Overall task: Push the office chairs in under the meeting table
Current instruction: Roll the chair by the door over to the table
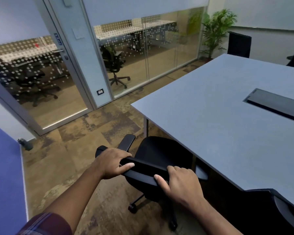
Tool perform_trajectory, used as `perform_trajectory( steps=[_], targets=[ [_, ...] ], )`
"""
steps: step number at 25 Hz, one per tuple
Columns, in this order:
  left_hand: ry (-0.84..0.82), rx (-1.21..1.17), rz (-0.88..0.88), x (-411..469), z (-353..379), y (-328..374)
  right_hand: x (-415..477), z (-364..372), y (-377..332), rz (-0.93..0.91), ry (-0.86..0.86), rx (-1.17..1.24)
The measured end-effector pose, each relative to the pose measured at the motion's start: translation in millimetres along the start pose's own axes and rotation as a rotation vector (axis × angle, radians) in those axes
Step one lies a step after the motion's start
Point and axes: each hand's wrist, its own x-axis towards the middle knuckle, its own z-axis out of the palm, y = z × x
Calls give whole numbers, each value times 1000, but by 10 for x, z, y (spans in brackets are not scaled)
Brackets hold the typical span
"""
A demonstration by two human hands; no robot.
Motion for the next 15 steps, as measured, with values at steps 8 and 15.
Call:
perform_trajectory(
  steps=[8, 15],
  targets=[
    [-7, 0, 170, 799, -29, -376, 366, -9, -95, 197, 15, -25],
    [2, 1, 289, 1439, 7, -623, 708, 120, -41, 308, 58, -65]
  ],
)
